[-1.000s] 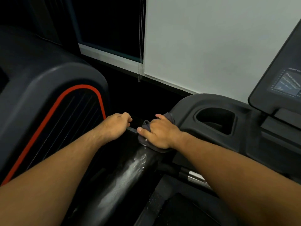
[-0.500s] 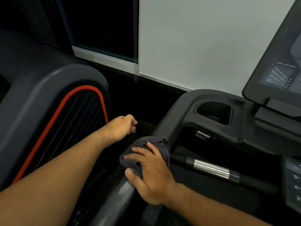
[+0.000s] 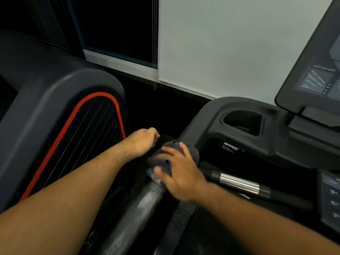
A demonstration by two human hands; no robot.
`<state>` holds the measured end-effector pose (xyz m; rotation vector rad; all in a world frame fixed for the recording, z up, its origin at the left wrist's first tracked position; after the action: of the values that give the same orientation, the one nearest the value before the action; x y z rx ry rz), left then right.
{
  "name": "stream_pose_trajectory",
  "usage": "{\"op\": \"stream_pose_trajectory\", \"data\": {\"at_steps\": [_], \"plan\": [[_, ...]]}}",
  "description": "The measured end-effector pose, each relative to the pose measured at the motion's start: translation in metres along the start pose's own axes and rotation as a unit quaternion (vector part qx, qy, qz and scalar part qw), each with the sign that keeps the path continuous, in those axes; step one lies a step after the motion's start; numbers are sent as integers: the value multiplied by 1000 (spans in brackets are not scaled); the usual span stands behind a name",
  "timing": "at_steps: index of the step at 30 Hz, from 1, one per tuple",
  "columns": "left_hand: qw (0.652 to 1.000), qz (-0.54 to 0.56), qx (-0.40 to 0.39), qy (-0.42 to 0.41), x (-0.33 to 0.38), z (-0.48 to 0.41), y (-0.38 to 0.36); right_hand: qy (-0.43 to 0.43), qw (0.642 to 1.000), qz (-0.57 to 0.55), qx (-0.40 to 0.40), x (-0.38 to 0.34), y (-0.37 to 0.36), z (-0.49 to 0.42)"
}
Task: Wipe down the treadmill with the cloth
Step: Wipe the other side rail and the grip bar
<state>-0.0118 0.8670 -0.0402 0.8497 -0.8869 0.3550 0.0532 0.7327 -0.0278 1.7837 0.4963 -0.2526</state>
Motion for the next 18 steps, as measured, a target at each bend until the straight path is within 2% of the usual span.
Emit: {"op": "stream_pose_trajectory", "data": {"at_steps": [3,5,7,10,11,13,15,16,18], "plan": [[1000,-3,-2,4,4,2,0,25,997,-53,42,-31,-10,30],[1000,-5,-9,2,8,2,-1,58,994,-82,40,-47,-22,45],[1000,-7,-18,1,11,1,-1,90,993,-72,4,-57,-51,52],[1000,-15,-25,-4,12,-1,-2,186,978,-44,-84,-76,-98,63],[1000,-17,-24,-5,11,-2,-1,162,980,-86,-77,-76,-87,63],[1000,-19,-17,-4,10,-4,1,67,965,-250,42,-63,-34,53],[1000,-12,-7,0,10,-6,5,-14,908,-369,197,-39,30,42],[1000,-1,2,2,10,-7,8,-41,899,-360,247,-19,49,31],[1000,16,22,2,12,-8,14,-75,925,-273,253,11,81,1]]}}
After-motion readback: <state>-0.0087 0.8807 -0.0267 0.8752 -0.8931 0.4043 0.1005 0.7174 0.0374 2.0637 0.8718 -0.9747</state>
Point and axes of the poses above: each hand's wrist, its own z-axis away from the middle knuckle, its own y-axis out of the back of the hand, x = y × z, the point moved 7 cm from there along -z, towards the middle knuckle, and after that the axes turned 4 degrees about y, right-handed, at the moved point
